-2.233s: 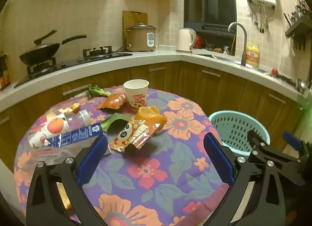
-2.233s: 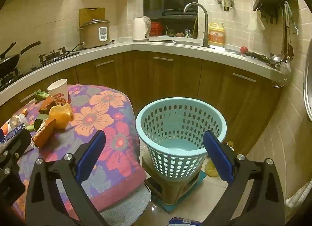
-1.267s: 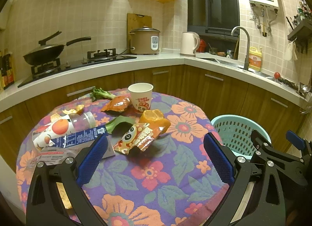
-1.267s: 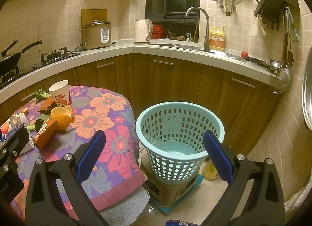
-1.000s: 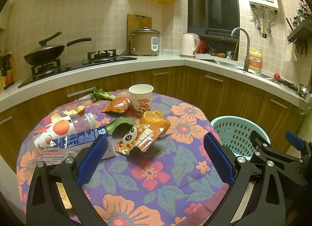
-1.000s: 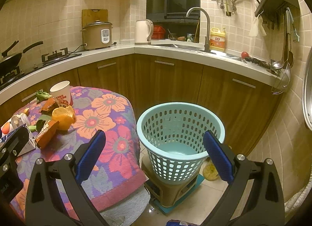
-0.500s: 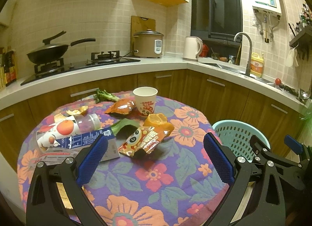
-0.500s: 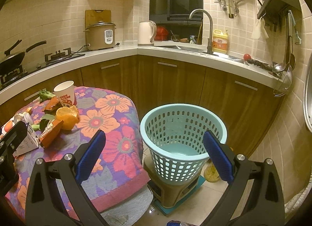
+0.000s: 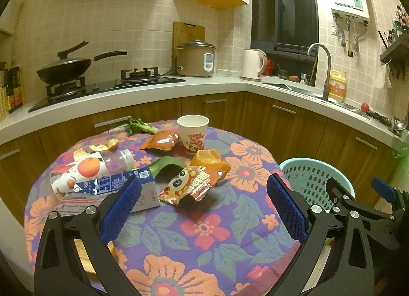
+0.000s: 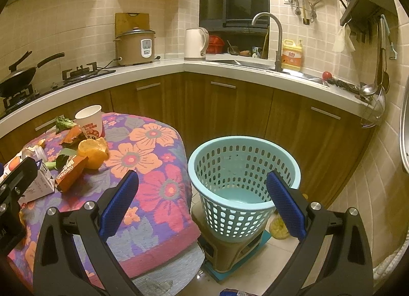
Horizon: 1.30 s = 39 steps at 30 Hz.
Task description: Collect trash
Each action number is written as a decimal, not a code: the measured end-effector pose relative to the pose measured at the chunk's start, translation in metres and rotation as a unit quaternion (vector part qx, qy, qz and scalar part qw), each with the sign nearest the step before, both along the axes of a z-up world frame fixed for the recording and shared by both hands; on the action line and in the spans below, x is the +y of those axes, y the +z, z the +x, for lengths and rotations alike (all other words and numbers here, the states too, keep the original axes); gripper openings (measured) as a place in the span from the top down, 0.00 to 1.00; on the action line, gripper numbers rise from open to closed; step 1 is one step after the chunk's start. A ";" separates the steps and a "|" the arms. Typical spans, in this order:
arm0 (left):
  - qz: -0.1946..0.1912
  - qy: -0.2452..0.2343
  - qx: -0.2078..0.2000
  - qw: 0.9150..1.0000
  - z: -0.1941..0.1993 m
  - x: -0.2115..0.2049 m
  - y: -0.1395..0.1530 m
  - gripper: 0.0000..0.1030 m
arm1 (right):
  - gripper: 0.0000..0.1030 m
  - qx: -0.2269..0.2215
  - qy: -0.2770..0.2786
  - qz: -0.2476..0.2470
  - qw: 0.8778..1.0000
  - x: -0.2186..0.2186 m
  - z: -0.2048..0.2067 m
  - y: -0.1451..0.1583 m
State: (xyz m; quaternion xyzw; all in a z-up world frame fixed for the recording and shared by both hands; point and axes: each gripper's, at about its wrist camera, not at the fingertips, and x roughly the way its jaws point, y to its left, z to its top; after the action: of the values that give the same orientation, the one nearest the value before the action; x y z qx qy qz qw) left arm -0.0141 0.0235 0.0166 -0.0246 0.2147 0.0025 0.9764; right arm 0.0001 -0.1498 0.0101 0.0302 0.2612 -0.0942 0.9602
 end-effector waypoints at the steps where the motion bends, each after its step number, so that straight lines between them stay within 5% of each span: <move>1: -0.001 0.001 0.000 1.000 0.000 0.001 0.000 0.07 | 0.08 -0.001 -0.002 -0.001 1.000 0.000 0.000 0.000; 20: -0.004 0.004 -0.008 1.000 -0.007 0.013 -0.001 0.07 | 0.08 -0.014 -0.001 -0.002 1.000 0.008 -0.003 0.000; 25: 0.004 0.017 -0.004 1.000 -0.018 0.030 0.000 0.08 | 0.08 0.001 0.048 -0.011 0.999 0.029 0.004 -0.003; 33: 0.002 0.087 -0.007 0.996 -0.051 0.128 0.013 0.08 | 0.08 0.023 0.131 -0.009 0.991 0.071 0.008 -0.012; 39: -0.018 0.109 0.035 0.993 -0.064 0.206 -0.003 0.08 | 0.08 0.031 0.179 -0.008 0.983 0.100 0.009 -0.013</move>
State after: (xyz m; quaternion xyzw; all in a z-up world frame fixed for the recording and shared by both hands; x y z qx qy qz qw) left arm -0.0784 0.2298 0.0138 -0.0652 0.2450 0.1058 0.9615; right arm 0.0092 -0.0495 -0.0024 -0.0277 0.2918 0.0761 0.9531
